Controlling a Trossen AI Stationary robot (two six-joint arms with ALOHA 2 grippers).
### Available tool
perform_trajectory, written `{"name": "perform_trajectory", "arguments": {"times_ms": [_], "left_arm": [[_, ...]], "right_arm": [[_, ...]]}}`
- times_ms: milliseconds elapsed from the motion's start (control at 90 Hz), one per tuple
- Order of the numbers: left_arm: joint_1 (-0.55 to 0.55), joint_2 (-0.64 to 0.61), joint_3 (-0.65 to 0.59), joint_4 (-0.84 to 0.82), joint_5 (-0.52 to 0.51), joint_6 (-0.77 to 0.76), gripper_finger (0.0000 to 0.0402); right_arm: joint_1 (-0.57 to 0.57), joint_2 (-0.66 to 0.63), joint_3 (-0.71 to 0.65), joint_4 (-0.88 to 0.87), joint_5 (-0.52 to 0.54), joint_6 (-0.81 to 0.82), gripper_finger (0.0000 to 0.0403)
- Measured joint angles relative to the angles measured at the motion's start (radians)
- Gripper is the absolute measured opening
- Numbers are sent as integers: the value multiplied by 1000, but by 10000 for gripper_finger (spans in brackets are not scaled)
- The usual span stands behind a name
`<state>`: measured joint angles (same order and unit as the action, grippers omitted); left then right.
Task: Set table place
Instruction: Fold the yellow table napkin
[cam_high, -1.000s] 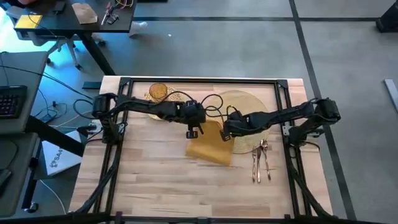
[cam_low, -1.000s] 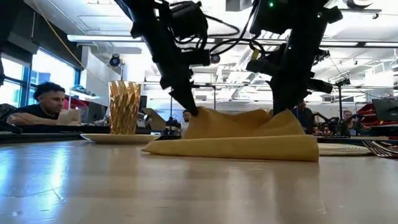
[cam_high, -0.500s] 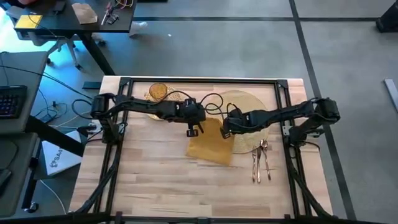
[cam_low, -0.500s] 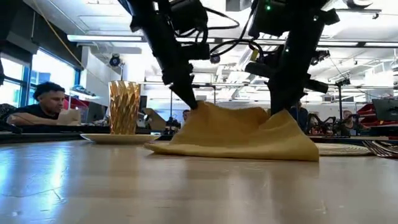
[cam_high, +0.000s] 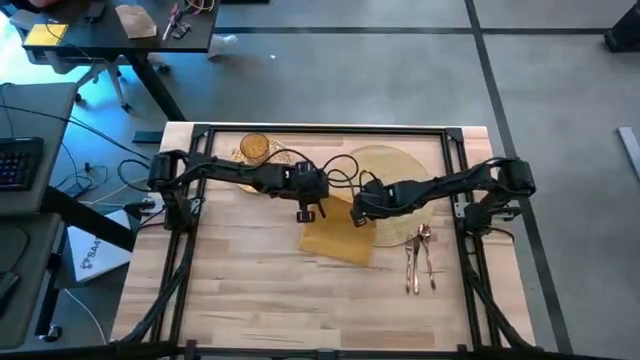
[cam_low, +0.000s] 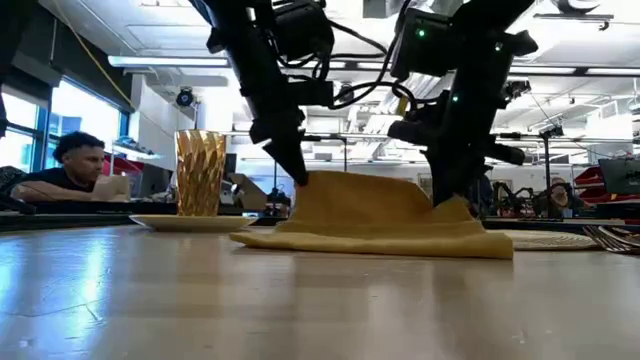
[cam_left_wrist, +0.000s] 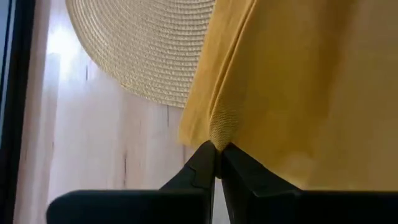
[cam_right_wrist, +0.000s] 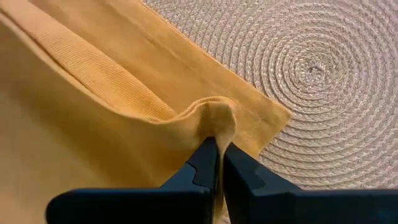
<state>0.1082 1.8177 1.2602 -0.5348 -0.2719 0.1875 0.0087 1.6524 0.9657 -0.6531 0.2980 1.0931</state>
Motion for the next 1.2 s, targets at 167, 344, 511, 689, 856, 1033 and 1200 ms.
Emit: {"name": "perform_trajectory", "arguments": {"times_ms": [167, 344, 511, 689, 856, 1033, 1200], "left_arm": [[4, 9, 0, 0, -1, 6, 0], [-1, -5, 45, -74, -1, 10, 0], [5, 21, 44, -12, 0, 42, 0], [23, 56, 44, 10, -15, 42, 1], [22, 58, 44, 24, -107, 26, 16], [36, 58, 44, 32, -112, 23, 57], [53, 52, 44, -1, -99, -1, 127]], "right_arm": [[-2, 0, 0, -1, 13, 5, 1], [-2, 0, 1, -1, 14, 5, 3], [-2, 0, 1, -8, 19, 8, 23], [-2, 0, 1, -62, 42, 60, 56], [-2, 0, 1, -99, 69, 91, 103], [-2, -6, 1, -131, 69, 96, 163], [8, -52, 2, -142, 73, 59, 198]]}}
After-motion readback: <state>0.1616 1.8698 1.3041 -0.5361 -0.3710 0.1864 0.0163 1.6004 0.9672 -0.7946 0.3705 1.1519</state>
